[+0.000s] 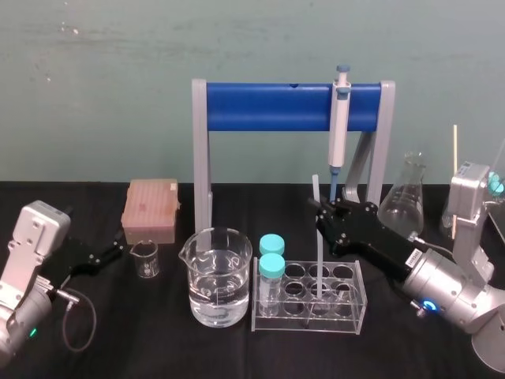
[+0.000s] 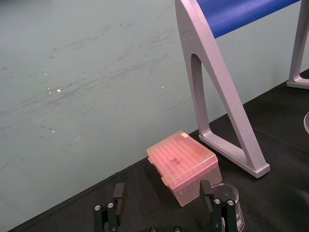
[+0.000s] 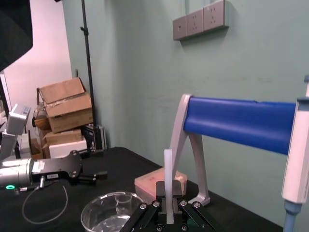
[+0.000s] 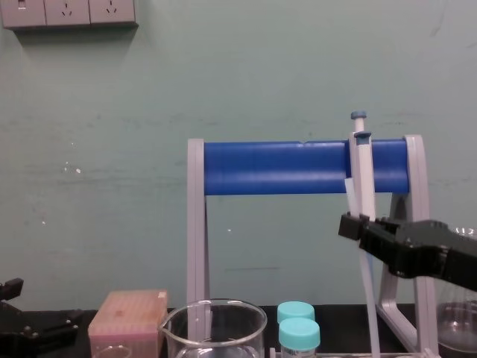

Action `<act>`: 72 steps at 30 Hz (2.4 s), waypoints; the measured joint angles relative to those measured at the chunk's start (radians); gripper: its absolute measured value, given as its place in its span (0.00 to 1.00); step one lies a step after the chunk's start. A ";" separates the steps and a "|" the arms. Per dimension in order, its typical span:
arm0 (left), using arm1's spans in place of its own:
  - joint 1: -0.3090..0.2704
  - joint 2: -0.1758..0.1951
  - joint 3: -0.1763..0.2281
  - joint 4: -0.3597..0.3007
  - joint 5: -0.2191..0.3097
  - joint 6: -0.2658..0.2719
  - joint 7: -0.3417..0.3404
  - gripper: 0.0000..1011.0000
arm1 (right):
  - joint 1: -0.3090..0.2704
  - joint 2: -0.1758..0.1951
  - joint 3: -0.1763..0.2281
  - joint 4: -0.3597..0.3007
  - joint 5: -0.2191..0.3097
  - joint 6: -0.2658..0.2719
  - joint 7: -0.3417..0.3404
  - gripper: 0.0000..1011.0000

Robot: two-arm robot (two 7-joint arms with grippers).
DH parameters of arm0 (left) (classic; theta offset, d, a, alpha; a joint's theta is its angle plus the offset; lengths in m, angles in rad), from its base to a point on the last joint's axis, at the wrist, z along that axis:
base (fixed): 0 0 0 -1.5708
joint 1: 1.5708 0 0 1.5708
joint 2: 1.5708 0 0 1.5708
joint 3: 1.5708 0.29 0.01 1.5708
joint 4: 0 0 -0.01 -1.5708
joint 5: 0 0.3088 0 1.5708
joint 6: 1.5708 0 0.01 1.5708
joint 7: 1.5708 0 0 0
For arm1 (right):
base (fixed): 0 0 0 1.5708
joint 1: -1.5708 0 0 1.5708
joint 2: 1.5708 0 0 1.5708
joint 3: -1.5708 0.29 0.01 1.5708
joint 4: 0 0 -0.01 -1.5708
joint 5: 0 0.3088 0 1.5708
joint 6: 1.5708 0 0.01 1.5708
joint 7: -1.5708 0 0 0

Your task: Pick up the stirring rod with one hand, then place it down.

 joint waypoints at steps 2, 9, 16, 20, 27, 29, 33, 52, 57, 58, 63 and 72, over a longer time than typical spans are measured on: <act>0.000 0.000 0.000 0.000 0.000 0.000 0.000 0.99 | 0.002 -0.003 -0.002 0.010 -0.003 0.002 0.000 0.07; 0.000 0.000 0.000 0.000 0.000 0.000 0.000 0.99 | 0.004 -0.013 -0.005 0.029 -0.008 0.009 -0.004 0.07; 0.000 0.000 0.000 0.000 0.000 0.000 0.000 0.99 | 0.007 -0.025 -0.005 0.047 -0.009 0.017 -0.011 0.07; 0.000 0.000 0.000 0.000 0.000 0.000 0.000 0.99 | 0.009 -0.029 -0.008 0.056 -0.015 0.020 -0.012 0.07; 0.000 0.000 0.000 0.000 0.000 0.000 0.000 0.99 | 0.015 -0.033 -0.015 0.069 -0.023 0.030 -0.011 0.07; 0.000 0.000 0.000 0.000 0.000 0.000 0.000 0.99 | 0.017 -0.034 -0.018 0.073 -0.026 0.032 -0.011 0.07; 0.000 0.000 0.000 0.000 0.000 0.000 0.000 0.99 | 0.019 -0.035 -0.022 0.077 -0.032 0.038 -0.011 0.07; 0.000 0.000 0.000 0.000 0.000 0.000 0.000 0.99 | 0.020 -0.035 -0.030 0.077 -0.048 0.047 -0.020 0.07; 0.000 0.000 0.000 0.000 0.000 0.000 0.000 0.99 | 0.020 -0.035 -0.030 0.077 -0.047 0.046 -0.020 0.14; 0.000 0.000 0.000 0.000 0.000 0.000 0.000 0.99 | 0.020 -0.035 -0.030 0.077 -0.047 0.046 -0.019 0.18; 0.000 0.000 0.000 0.000 0.000 0.000 0.000 0.99 | 0.020 -0.035 -0.029 0.077 -0.046 0.046 -0.019 0.33; 0.000 0.000 0.000 0.000 0.000 0.000 0.000 0.99 | 0.020 -0.035 -0.028 0.077 -0.044 0.046 -0.018 0.61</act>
